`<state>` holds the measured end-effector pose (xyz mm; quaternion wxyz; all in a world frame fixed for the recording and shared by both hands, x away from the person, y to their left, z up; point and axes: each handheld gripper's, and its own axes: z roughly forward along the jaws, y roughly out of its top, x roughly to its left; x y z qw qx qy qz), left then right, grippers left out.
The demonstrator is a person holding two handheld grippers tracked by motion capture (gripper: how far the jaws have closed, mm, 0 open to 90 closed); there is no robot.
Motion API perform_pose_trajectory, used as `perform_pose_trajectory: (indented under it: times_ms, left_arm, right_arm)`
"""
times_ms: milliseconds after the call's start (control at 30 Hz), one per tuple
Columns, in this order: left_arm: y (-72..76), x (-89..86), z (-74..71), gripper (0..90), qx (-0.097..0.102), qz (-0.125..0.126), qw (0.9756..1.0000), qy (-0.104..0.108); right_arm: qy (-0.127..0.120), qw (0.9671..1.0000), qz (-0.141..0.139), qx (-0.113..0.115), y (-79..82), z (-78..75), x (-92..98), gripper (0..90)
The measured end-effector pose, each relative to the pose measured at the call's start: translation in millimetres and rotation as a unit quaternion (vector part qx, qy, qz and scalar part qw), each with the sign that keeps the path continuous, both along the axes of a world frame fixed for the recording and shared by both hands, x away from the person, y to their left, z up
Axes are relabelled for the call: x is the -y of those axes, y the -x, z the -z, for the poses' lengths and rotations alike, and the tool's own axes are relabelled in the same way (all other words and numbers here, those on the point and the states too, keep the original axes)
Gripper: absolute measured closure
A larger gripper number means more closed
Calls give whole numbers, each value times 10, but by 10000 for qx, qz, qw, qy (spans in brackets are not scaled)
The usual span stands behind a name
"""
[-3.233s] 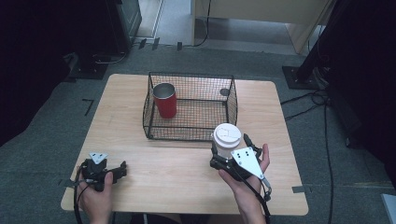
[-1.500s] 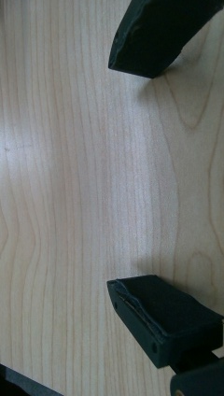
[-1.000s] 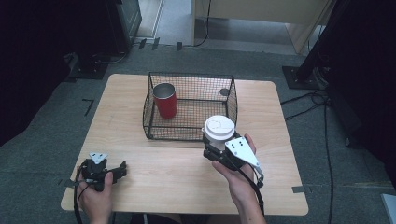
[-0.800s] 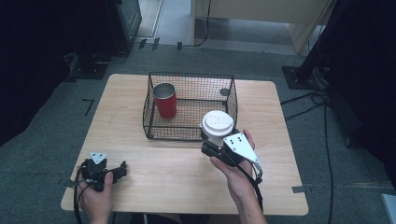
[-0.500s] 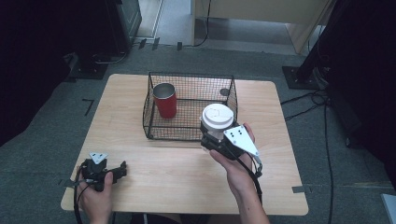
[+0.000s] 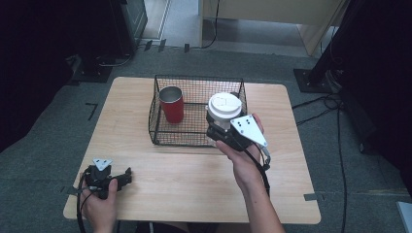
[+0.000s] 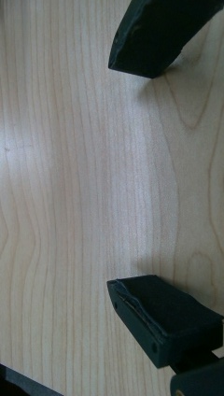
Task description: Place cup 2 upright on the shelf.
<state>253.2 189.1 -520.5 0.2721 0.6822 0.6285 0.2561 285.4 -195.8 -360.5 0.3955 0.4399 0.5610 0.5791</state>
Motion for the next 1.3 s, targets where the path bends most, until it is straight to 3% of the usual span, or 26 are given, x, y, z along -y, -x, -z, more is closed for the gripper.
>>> perform_pose_trajectory:
  times_ms: [233, 567, 700, 1300]
  left_arm:
    - [0, 0, 0, 1, 0, 1, 10000, -1]
    - [0, 0, 0, 1, 0, 1, 10000, -1]
    - [0, 0, 0, 1, 1, 1, 10000, 0]
    - [-1, 0, 1, 1, 9, -3, 10000, 2]
  right_arm:
    - [63, 9999, 75, 38, -163, -80, -39, 162]
    - [-102, 9998, 100, 106, -386, -160, -133, 162]
    - [-44, 9999, 123, 109, -495, -166, -164, 162]
    - [-71, 9995, 306, -50, -1021, 87, -214, 161]
